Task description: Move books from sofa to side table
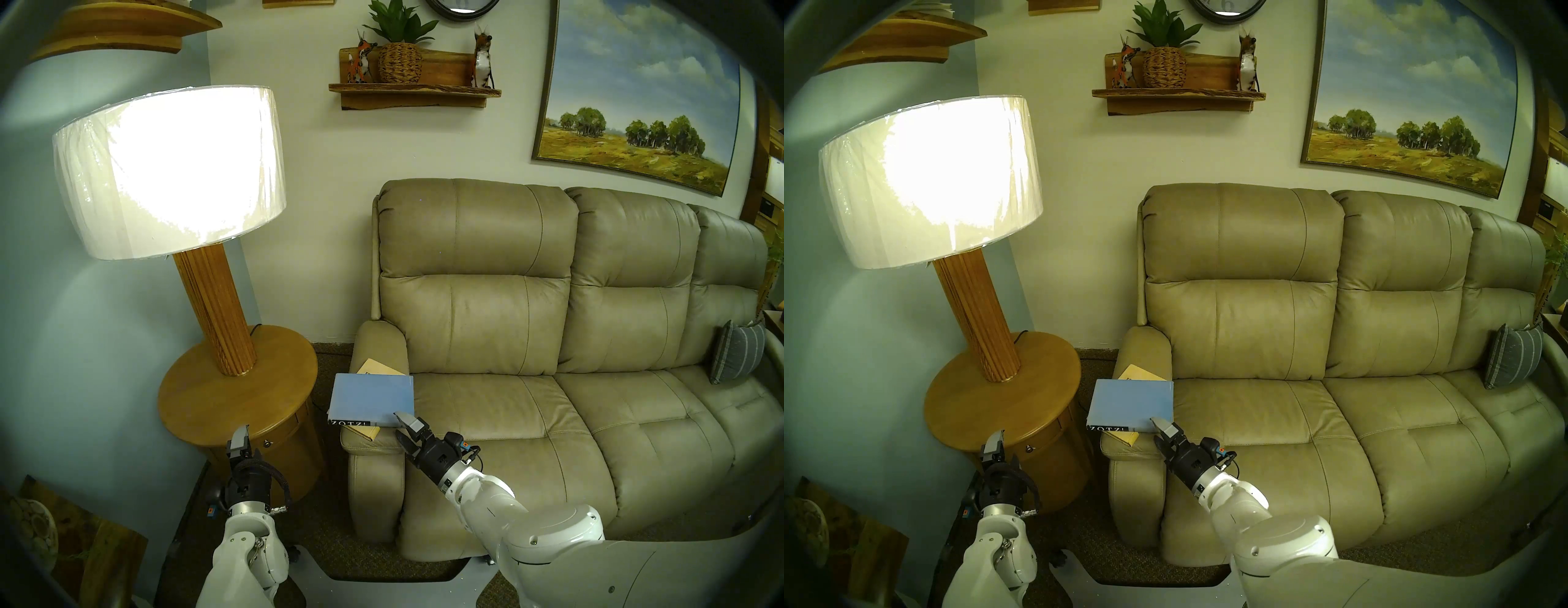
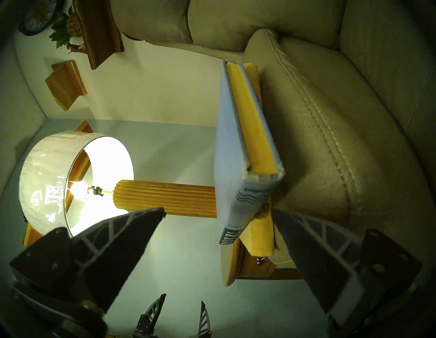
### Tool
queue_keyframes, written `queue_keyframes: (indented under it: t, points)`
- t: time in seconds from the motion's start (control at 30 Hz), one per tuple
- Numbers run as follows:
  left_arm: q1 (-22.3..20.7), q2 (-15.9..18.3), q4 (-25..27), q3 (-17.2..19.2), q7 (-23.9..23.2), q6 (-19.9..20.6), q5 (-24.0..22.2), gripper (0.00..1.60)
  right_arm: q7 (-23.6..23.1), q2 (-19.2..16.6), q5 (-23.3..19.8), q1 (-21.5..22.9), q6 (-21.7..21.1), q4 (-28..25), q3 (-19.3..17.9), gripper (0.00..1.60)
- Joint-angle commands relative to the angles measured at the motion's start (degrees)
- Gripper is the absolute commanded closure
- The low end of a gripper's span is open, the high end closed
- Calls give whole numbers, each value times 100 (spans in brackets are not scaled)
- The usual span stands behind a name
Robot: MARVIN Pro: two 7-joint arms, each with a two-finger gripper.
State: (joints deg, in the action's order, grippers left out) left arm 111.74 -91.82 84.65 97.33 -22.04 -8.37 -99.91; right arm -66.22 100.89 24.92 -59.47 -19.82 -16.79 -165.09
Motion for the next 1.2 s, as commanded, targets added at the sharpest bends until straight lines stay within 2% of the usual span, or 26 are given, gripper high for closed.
queue_keyframes:
  t: [0.0, 0.2, 0.4, 0.43, 0.5, 0.53, 0.63, 0.73, 0.8, 0.93, 1.17]
  points:
    - [-11, -13, 78, -6, -36, 0, 2, 0, 331, -101, -188, 406, 84, 274, 9, 0]
    - [-14, -23, 75, 5, -34, 11, 15, 0, 612, -128, -300, 518, 271, 478, 9, 0]
    - [-14, -34, 77, 16, -33, 20, 26, 0, 706, -205, -366, 524, 454, 652, 9, 0]
    - [-14, -36, 78, 18, -33, 22, 29, 0, 720, -236, -358, 515, 502, 685, 9, 26]
    - [-13, -40, 80, 21, -33, 24, 32, 0, 633, -301, -360, 465, 558, 750, 9, 90]
    - [-13, -42, 81, 23, -33, 25, 34, 0, 585, -343, -321, 436, 607, 774, 9, 95]
    - [-13, -48, 82, 28, -33, 30, 40, 0, 471, -435, -339, 373, 672, 828, 9, 147]
    - [-13, -54, 83, 34, -32, 35, 47, 0, 304, -522, -336, 329, 727, 856, 9, 141]
    - [-13, -58, 84, 38, -32, 38, 51, 0, 142, -552, -355, 310, 783, 875, 9, 160]
    - [-14, -66, 84, 46, -31, 45, 59, 0, -164, -601, -442, 323, 662, 988, 9, 160]
    - [-20, -77, 78, 59, -28, 59, 73, 0, -396, -393, -627, 399, 628, 1033, 9, 160]
